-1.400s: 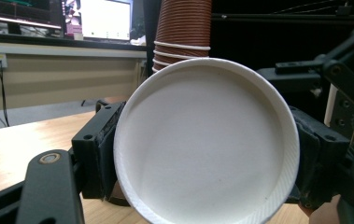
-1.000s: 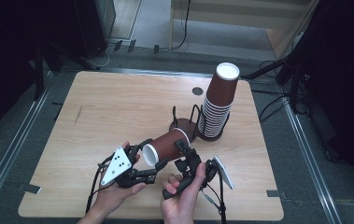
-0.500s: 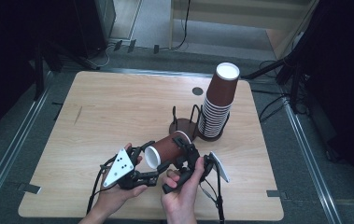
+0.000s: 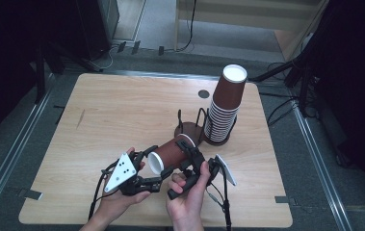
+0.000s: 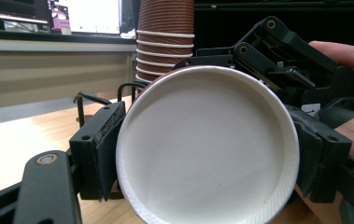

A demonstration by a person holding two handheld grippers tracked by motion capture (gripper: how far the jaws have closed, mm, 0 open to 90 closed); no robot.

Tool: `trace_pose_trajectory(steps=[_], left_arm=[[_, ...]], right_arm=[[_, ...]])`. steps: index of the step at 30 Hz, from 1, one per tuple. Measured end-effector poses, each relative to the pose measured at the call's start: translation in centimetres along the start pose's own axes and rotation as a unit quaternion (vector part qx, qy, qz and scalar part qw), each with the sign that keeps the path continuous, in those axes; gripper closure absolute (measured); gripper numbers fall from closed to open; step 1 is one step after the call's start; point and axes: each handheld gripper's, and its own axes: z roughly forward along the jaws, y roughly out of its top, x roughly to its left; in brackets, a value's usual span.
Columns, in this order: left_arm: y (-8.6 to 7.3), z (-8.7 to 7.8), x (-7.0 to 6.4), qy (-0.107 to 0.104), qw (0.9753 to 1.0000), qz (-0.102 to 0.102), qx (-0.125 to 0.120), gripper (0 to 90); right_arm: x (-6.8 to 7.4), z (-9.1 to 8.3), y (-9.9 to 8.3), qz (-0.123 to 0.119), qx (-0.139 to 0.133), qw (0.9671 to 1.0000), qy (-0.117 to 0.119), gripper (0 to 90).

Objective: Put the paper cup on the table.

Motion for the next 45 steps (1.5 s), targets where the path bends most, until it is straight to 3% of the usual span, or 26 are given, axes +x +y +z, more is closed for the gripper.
trace_pose_trajectory(steps=[5,7,9,12,17,21,25,28,35,38,39,40,42,45], left_arm=[[0.2,-0.4,0.1,0.009,0.9999,-0.013,-0.004,20.5],[0.2,-0.5,0.1,0.008,0.9999,-0.014,-0.006,11.0],[0.2,-0.6,0.1,0.002,0.9999,-0.017,-0.002,9.2],[0.1,-1.0,0.0,0.002,0.9998,-0.018,-0.002,0.0],[0.1,-1.5,0.5,0.032,0.9992,-0.022,0.009,0.0],[0.1,-2.1,1.2,0.043,0.9985,-0.034,0.009,0.0],[-0.1,-3.0,1.8,0.052,0.9978,-0.038,0.013,0.0],[-0.4,-3.8,2.3,0.06,0.9972,-0.041,0.015,0.0],[-0.8,-5.2,3.5,0.081,0.9952,-0.052,0.017,0.0],[-0.9,-5.8,3.9,0.088,0.9946,-0.053,0.019,0.0],[-0.9,-5.9,4.0,0.09,0.9943,-0.053,0.019,0.0],[-1.0,-6.1,4.1,0.091,0.9942,-0.053,0.02,0.0],[-1.0,-6.4,4.4,0.093,0.9939,-0.055,0.02,0.0],[-1.0,-7.1,4.9,0.1,0.993,-0.059,0.018,0.0]], right_arm=[[0.4,-0.1,-0.1,-0.016,-0.004,0.9999,0.004,9.6],[0.7,-0.2,0.0,-0.029,-0.014,0.9995,0.008,9.7],[0.7,-0.3,0.1,-0.035,-0.016,0.9992,0.007,9.7],[0.8,-0.4,0.3,-0.065,-0.026,0.9976,0.002,9.7],[1.2,-0.8,1.0,-0.095,-0.04,0.9947,-0.007,9.8],[1.8,-1.0,1.2,-0.127,-0.046,0.9908,-0.007,9.8],[2.5,-1.2,1.5,-0.173,-0.054,0.9833,-0.018,9.7],[2.7,-1.5,1.9,-0.196,-0.057,0.9788,-0.017,9.6],[2.7,-1.8,2.5,-0.252,-0.071,0.9646,-0.03,9.6],[2.8,-1.9,2.6,-0.279,-0.071,0.9571,-0.034,9.6],[2.9,-2.0,2.5,-0.302,-0.072,0.95,-0.035,9.5],[2.9,-2.0,2.5,-0.302,-0.072,0.95,-0.035,9.5],[2.9,-2.1,2.5,-0.323,-0.075,0.9428,-0.038,9.5],[3.0,-2.3,2.6,-0.341,-0.077,0.936,-0.037,9.5]])
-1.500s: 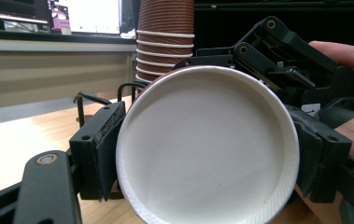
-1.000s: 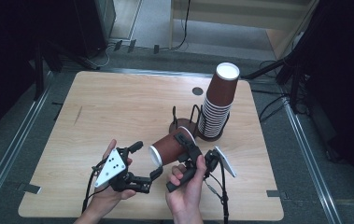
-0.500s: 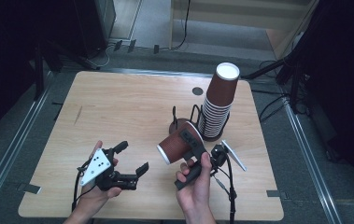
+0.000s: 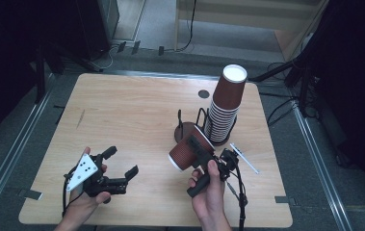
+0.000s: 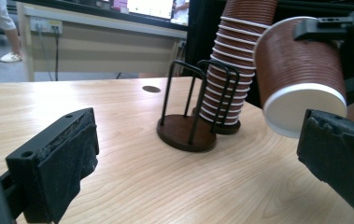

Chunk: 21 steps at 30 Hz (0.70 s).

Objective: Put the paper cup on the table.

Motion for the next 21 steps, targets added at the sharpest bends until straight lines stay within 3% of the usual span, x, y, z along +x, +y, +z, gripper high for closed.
trace_pose_trajectory(steps=[10,14,21], left_arm=[[-0.8,-1.6,1.6,0.028,0.9996,-0.009,0.007,0.0],[-1.1,-2.2,2.3,0.041,0.9991,-0.013,0.008,0.0],[-1.5,-3.0,3.7,0.066,0.9977,-0.006,0.011,0.0]], right_arm=[[0.0,-1.6,1.1,-0.082,-0.024,0.9963,0.01,9.5],[0.0,-2.1,1.4,-0.122,-0.037,0.9918,0.003,9.6],[-0.9,-2.6,1.9,-0.19,-0.039,0.9804,-0.032,9.7]])
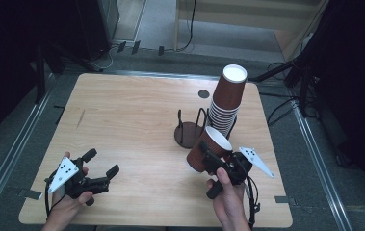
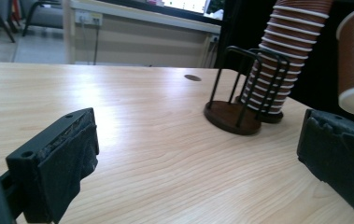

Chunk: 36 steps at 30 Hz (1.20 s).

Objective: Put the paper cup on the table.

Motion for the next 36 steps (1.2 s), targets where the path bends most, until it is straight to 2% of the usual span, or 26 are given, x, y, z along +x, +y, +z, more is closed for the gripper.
trace_pose_trajectory(steps=[2,5,8,12,16,25,27,29,31,32,36], left_arm=[[-0.1,-0.2,0.5,0.007,1.0,0.001,0.0,0.0],[-0.2,-0.7,1.2,0.02,0.9998,0.003,0.001,0.0],[-0.3,-1.1,1.9,0.033,0.9994,-0.009,-0.001,0.0],[-0.6,-1.4,2.6,0.047,0.9988,-0.006,0.006,0.0],[-0.7,-1.4,3.2,0.064,0.9979,-0.01,0.01,0.0],[-0.9,-1.6,4.3,0.094,0.9953,-0.014,0.017,0.0],[-0.9,-1.6,4.6,0.099,0.9948,-0.017,0.018,0.0],[-1.0,-1.6,4.8,0.107,0.9938,-0.018,0.024,0.0],[-1.0,-1.7,5.0,0.115,0.9928,-0.019,0.025,0.0],[-1.0,-1.7,5.1,0.12,0.9922,-0.019,0.027,0.0],[-1.1,-1.8,5.6,0.135,0.99,-0.028,0.029,0.0]], right_arm=[[-0.6,-0.1,0.0,-0.006,-0.002,0.9999,-0.013,9.7],[-1.6,-0.2,0.0,-0.021,-0.022,0.9991,-0.031,9.7],[-2.6,-0.3,-0.1,-0.025,-0.034,0.9983,-0.039,9.7],[-3.9,-0.3,-0.4,-0.055,-0.046,0.9951,-0.067,9.7],[-5.1,-0.3,-0.6,-0.085,-0.061,0.9896,-0.099,9.7],[-7.1,0.2,-1.1,-0.138,-0.087,0.9776,-0.133,9.7],[-7.5,0.5,-1.3,-0.154,-0.093,0.973,-0.145,9.7],[-8.1,0.8,-1.4,-0.177,-0.096,0.9664,-0.159,9.7],[-8.6,1.1,-1.6,-0.188,-0.096,0.9623,-0.172,9.7],[-9.1,1.4,-1.7,-0.187,-0.095,0.961,-0.179,9.7],[-10.0,1.7,-2.0,-0.19,-0.095,0.9595,-0.185,9.8]])
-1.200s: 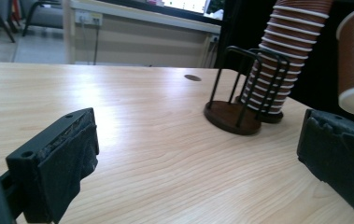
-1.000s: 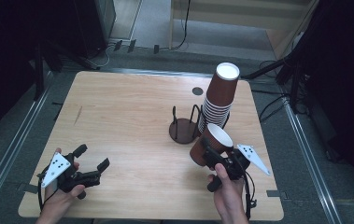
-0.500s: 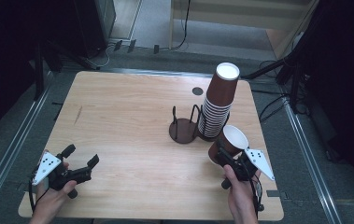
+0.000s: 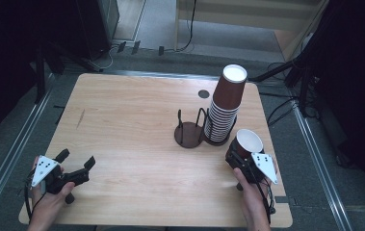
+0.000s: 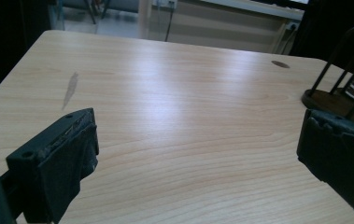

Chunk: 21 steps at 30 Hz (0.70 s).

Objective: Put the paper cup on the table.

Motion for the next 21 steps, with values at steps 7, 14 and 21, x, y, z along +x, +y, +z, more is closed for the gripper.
trace_pose_trajectory(steps=[7,14,21], left_arm=[[-0.1,0.0,0.3,0.009,1.0,0.003,0.0,0.0],[-0.1,0.0,0.4,0.014,0.9999,0.003,-0.004,0.0],[-0.1,0.0,0.5,0.013,0.9999,0.001,-0.003,0.0]], right_arm=[[-0.5,0.7,-0.9,-0.023,-0.008,0.9997,0.006,9.8],[-0.9,1.3,-1.5,-0.038,0.002,0.9993,-0.005,9.7],[-0.3,1.6,-1.6,-0.044,0.003,0.999,0.01,9.4]])
